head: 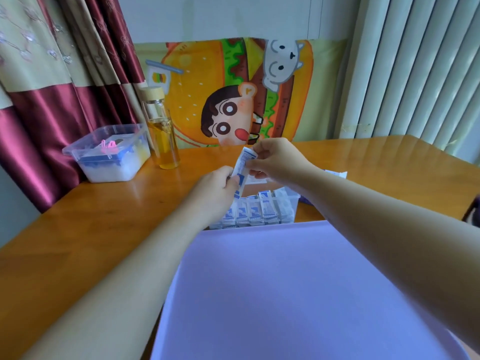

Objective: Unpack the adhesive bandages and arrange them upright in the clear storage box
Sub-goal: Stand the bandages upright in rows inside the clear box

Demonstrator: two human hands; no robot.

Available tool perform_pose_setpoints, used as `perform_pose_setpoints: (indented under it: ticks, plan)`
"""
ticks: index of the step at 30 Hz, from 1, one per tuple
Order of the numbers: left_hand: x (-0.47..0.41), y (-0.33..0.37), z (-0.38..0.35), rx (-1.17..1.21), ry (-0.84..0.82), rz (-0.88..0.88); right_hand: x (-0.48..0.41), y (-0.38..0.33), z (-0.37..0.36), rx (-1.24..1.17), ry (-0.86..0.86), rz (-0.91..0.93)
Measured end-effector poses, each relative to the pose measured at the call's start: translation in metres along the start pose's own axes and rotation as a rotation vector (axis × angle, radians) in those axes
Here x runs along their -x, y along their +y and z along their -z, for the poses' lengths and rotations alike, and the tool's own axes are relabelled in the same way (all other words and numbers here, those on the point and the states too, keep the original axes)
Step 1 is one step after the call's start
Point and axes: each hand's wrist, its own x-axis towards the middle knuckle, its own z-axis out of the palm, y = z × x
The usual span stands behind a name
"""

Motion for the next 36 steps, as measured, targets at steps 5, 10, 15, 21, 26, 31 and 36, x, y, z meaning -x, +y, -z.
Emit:
perform_pose_setpoints:
  ticks: [5,10,15,21,26,31,36]
  plan:
    - [-0.031,-0.026,0.004,-0.159,-0.063,0.087,-0.042,0.018,-0.017,0.067,-0.138,-0.193]
    - [-0.053,-0.039,-0.002,-0.323,-0.236,0.049,-0.067,0.036,-0.032,0.249,-0.275,-0.249]
    - [-0.07,-0.044,-0.01,-0.44,-0.327,0.037,-0.075,0.052,-0.042,0.358,-0.427,-0.276]
    - [-0.077,-0.047,-0.02,-0.484,-0.4,0.043,-0.078,0.057,-0.053,0.621,-0.526,-0.161]
    - [-0.076,-0.045,-0.021,-0.52,-0.43,0.04,-0.078,0.059,-0.06,0.92,-0.537,-0.068]
    - [-0.079,-0.048,-0.025,-0.558,-0.442,0.031,-0.078,0.067,-0.061,0.889,-0.437,-0.094]
    - [-0.08,-0.05,-0.026,-0.559,-0.405,0.046,-0.073,0.063,-0.053,0.816,-0.34,-0.063]
